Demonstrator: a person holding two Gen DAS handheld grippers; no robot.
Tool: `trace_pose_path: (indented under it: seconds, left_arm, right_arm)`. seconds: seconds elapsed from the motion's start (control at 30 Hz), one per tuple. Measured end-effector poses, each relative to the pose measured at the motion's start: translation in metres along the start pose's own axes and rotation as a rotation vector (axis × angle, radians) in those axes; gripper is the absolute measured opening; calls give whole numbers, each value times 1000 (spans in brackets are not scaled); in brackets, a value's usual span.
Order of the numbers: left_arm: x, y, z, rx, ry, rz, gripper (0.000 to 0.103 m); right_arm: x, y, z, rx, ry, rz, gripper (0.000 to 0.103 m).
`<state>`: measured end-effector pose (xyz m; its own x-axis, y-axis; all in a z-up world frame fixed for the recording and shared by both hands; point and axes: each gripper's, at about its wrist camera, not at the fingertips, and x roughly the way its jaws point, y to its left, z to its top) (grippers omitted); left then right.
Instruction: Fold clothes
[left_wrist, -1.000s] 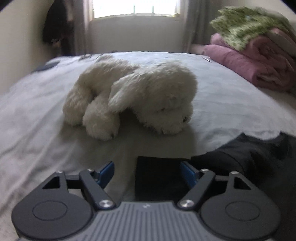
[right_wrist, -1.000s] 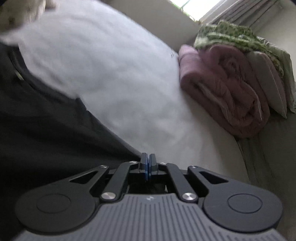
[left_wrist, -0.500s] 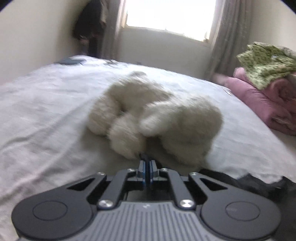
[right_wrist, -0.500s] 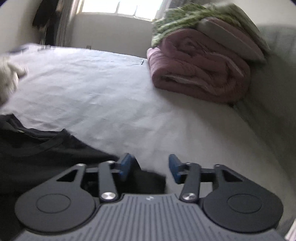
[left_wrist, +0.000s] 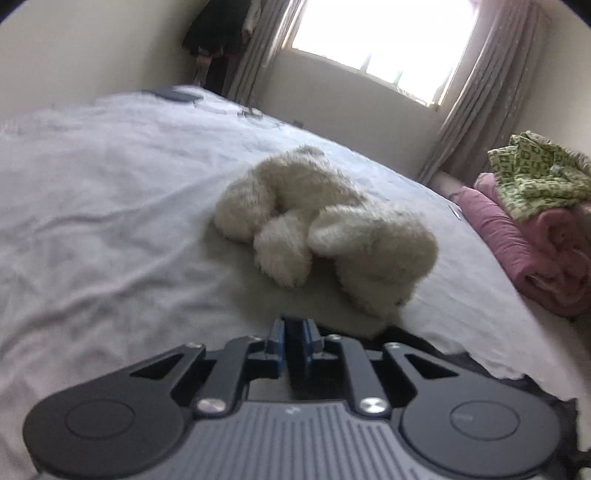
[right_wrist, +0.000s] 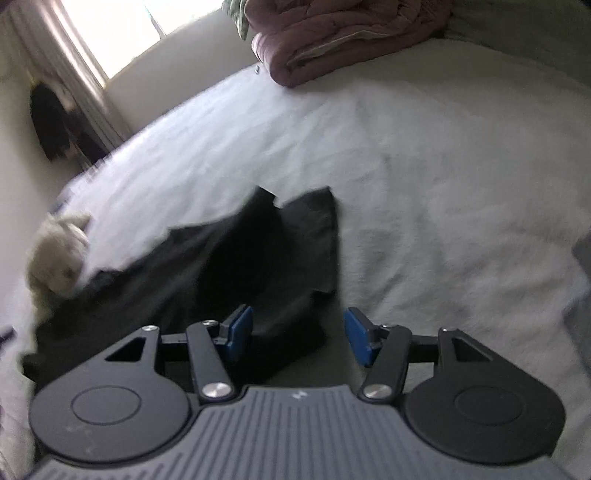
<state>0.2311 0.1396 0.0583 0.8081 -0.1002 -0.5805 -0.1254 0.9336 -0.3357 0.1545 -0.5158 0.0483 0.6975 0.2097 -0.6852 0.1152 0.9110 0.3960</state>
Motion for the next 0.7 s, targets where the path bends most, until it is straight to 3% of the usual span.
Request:
trace_pose_path:
  seconds: [0.03, 0.07, 0.13, 0.17, 0.2, 0.23, 0.37, 0.53, 0.63, 0.7]
  left_arm:
    - [-1, -2, -6, 1, 26, -15, 25]
    - [-2, -5, -11, 2, 53, -29, 36]
    - [-1, -14, -26, 27, 93, -30, 42]
    - [0, -19, -33, 43, 111, -25, 38]
    - [1, -24, -41, 59, 128, -20, 28]
    - [1, -27, -45, 68, 139, -9, 1]
    - [-1, -23, -46, 57, 145, 50, 1]
    - [-12, -12, -45, 79, 134, 53, 1]
    - [-11, -11, -40, 86, 128, 19, 3]
    - [-12, -10, -32, 72, 125, 17, 7]
  right_arm:
    - [-1, 7, -3, -34, 14, -15, 45]
    - [-1, 14, -6, -68, 28, -30, 23]
    - [5, 30, -16, -169, 56, -112, 12]
    - [6, 37, -22, -225, 51, -155, 7]
    - [2, 42, -23, -256, 31, -191, 6]
    - [-4, 46, -22, -265, -2, -222, 6]
    - [-21, 51, -13, -276, -68, -298, 4]
    - [2, 46, -32, -361, -3, -354, 6]
    - [3, 53, -41, -409, -22, -396, 9]
    - [-7, 54, -35, -366, -61, -399, 10]
